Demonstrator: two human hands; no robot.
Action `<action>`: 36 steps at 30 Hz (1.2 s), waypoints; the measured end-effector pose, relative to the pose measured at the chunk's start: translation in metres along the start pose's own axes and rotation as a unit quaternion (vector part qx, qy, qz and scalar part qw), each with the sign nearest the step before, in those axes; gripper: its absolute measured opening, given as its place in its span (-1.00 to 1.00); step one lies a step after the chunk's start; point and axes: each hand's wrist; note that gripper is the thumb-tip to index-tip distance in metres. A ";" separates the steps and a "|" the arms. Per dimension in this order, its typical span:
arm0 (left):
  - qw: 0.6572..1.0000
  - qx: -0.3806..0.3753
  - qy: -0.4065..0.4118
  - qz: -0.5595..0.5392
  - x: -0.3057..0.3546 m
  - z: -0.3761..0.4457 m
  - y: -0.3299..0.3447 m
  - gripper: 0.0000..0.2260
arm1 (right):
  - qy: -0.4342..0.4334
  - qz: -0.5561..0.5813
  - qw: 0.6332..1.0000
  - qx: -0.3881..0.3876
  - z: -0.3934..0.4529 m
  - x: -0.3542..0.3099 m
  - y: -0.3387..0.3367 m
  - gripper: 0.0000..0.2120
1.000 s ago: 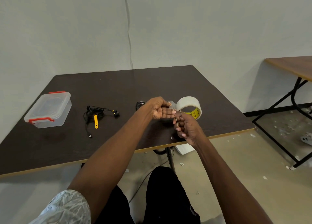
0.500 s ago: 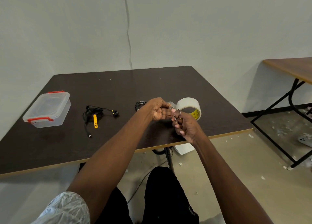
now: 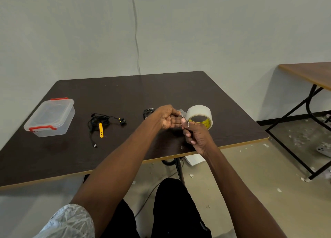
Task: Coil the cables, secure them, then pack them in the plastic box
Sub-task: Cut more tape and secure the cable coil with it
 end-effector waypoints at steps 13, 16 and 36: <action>1.000 -0.006 -0.006 -0.029 -0.001 0.002 -0.001 -0.83 | 0.013 0.019 1.000 -0.012 0.008 -0.005 0.003 -0.65; 1.000 -0.002 -0.003 -0.024 0.000 0.004 -0.001 -0.86 | 0.004 0.017 1.000 -0.013 0.007 -0.007 0.003 -0.72; 1.000 0.004 0.010 -0.013 0.002 0.004 0.006 -0.84 | 0.041 -0.005 0.999 -0.018 0.002 -0.007 -0.002 -0.61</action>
Point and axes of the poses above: each hand's wrist, its own z-axis towards the middle knuckle, its own y-axis out of the palm, x = y × z, and after that the axes turned 10 degrees about y, right-handed
